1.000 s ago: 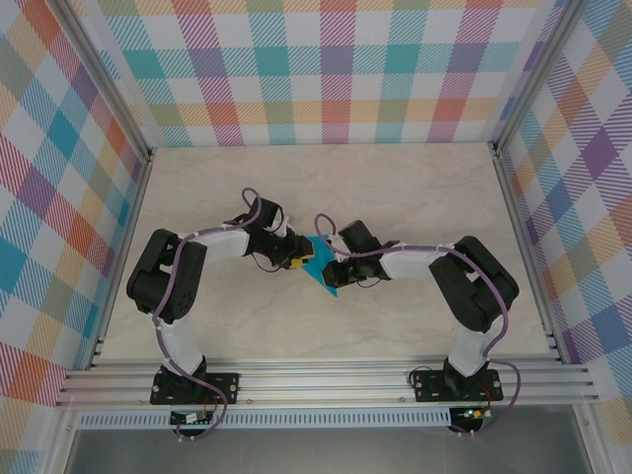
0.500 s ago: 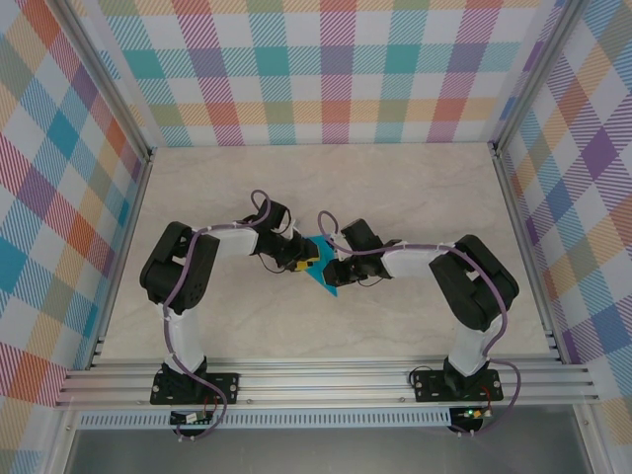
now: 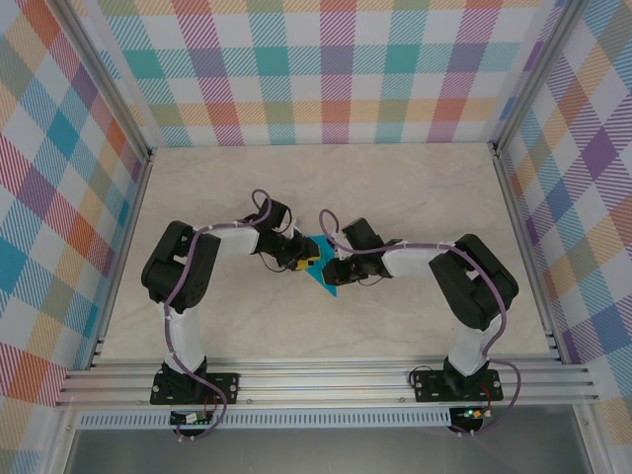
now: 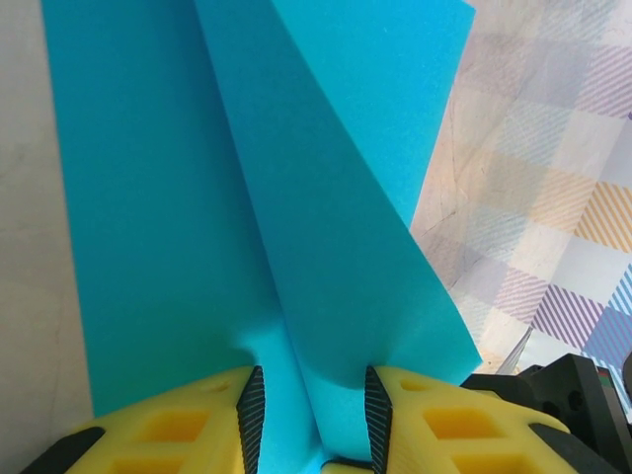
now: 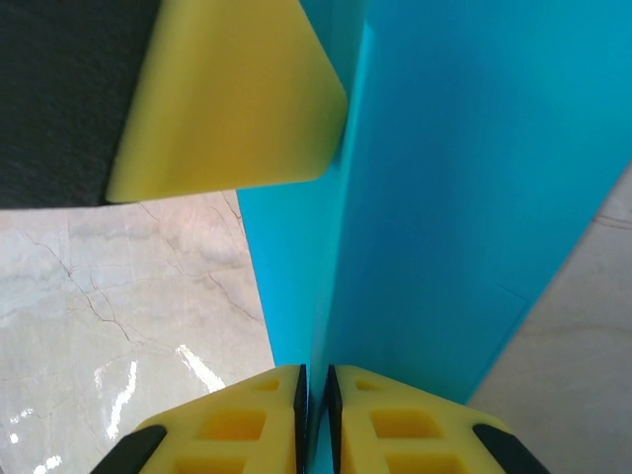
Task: Fold a paper plane with a square sheet of paper (fold left side to right side)
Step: Fourth fold the wing at the center of the table.
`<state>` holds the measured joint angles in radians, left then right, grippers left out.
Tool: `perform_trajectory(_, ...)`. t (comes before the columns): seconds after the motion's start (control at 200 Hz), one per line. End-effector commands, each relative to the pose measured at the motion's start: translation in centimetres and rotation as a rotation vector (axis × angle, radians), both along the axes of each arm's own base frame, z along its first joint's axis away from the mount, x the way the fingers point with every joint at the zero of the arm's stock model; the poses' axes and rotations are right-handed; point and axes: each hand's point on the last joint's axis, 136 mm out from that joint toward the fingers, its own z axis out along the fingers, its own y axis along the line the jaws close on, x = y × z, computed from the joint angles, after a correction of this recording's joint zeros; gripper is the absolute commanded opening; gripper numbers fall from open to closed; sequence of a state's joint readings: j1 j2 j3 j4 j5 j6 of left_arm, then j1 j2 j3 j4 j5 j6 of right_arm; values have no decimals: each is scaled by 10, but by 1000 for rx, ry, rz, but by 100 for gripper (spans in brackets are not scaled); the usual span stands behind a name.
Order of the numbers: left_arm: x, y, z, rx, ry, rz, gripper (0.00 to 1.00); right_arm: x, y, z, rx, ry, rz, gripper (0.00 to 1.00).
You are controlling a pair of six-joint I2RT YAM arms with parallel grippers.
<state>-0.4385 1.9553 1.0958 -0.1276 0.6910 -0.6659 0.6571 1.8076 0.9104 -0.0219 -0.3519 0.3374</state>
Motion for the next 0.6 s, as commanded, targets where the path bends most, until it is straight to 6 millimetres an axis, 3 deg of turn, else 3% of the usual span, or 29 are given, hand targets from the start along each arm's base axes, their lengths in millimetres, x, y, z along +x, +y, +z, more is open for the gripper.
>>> perform_trajectory(0.0,-1,0,-16,44,18,7,34,-1,4,3,41,11,7,15)
perform_trajectory(0.29,-2,2,-18,58,25,12,33,4,0,10,60,7,-14,23)
perform_trajectory(0.595,-1,3,-20,66,28,15,33,10,-4,39,163,-12,-8,36)
